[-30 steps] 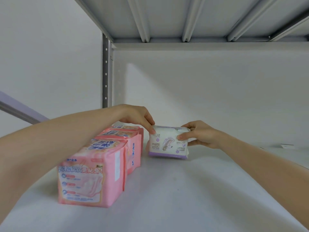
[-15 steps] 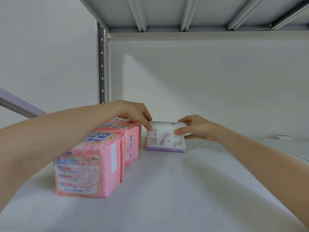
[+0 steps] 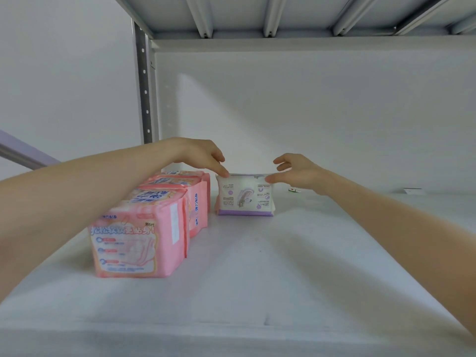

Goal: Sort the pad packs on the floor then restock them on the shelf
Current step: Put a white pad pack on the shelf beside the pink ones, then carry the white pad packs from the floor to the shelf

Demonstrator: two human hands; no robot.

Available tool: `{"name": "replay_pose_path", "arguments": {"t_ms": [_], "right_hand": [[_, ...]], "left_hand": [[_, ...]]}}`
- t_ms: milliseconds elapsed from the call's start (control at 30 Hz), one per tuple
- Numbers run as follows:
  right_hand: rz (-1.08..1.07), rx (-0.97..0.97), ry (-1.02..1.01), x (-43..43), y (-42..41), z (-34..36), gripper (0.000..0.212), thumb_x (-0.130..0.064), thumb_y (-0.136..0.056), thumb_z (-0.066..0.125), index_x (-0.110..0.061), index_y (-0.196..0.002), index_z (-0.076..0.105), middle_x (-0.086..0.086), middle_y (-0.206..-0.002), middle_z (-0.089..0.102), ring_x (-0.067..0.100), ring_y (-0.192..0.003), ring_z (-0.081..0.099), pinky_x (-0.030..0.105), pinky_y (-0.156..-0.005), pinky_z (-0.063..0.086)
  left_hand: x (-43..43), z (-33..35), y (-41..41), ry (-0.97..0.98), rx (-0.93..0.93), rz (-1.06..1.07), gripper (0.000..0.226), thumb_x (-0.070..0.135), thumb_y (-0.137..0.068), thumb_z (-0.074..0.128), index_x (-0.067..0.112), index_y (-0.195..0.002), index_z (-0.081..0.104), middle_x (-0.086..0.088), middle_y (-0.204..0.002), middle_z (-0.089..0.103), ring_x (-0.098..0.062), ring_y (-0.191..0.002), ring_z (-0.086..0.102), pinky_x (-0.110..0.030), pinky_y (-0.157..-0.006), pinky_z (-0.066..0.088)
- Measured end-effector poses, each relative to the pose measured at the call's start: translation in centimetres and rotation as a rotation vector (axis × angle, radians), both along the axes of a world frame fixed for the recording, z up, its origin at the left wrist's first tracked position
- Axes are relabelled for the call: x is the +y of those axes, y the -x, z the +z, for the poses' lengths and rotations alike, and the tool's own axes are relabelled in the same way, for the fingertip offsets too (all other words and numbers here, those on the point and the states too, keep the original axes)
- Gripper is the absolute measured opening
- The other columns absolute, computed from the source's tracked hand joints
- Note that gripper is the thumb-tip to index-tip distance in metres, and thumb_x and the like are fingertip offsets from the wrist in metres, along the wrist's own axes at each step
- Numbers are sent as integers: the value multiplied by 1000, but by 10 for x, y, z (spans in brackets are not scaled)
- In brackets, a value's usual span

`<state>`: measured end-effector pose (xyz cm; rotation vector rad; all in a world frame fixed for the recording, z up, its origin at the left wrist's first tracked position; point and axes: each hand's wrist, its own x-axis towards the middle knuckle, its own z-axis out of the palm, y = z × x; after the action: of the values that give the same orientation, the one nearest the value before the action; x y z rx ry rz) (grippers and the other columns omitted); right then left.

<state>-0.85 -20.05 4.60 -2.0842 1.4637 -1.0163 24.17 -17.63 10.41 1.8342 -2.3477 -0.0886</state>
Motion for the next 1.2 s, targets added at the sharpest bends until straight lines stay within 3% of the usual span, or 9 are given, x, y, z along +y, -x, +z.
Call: {"name": "replay_pose_path", "arguments": {"t_ms": [267, 467, 567, 800, 1200], "right_hand": [[-126, 321, 275, 64, 2, 6, 74, -43, -82, 70, -22, -144, 37, 4, -143, 46, 24, -128, 46, 37, -102, 41], [-291, 620, 458, 134, 0, -2, 68, -45, -89, 56, -21, -147, 30, 2, -148, 42, 26, -133, 41, 46, -104, 34], [-335, 642, 533, 173, 2, -12, 65, -44, -91, 52, -19, -147, 32, 3, -149, 41, 27, -134, 39, 49, -110, 27], [-427, 704, 606, 258, 22, -59, 59, -44, -93, 48, -17, -144, 34, 6, -150, 39, 25, -139, 32, 55, -113, 17], [-390, 724, 568, 382, 79, -158, 59, -45, -94, 46, -15, -144, 36, 8, -153, 34, 25, -143, 28, 56, -115, 12]], "left_hand": [[58, -7, 21, 245, -252, -43, 78, 61, -92, 45, 15, -152, 25, -6, -157, 29, -26, -142, 29, -35, -114, 25], [124, -17, 25, 469, -404, -74, 76, 63, -92, 40, 14, -149, 32, -11, -149, 41, -30, -134, 40, -43, -116, 21], [158, -34, 24, 568, -485, -74, 72, 61, -93, 37, 11, -145, 36, -12, -144, 45, -27, -136, 38, -45, -118, 16], [224, -98, 31, 696, -561, -44, 72, 58, -93, 35, 14, -149, 27, -9, -155, 30, -24, -146, 19, -43, -120, 5], [358, -192, 88, 660, -478, 14, 72, 55, -95, 34, 11, -151, 22, -12, -158, 23, -26, -148, 16, -44, -120, 4]]}}
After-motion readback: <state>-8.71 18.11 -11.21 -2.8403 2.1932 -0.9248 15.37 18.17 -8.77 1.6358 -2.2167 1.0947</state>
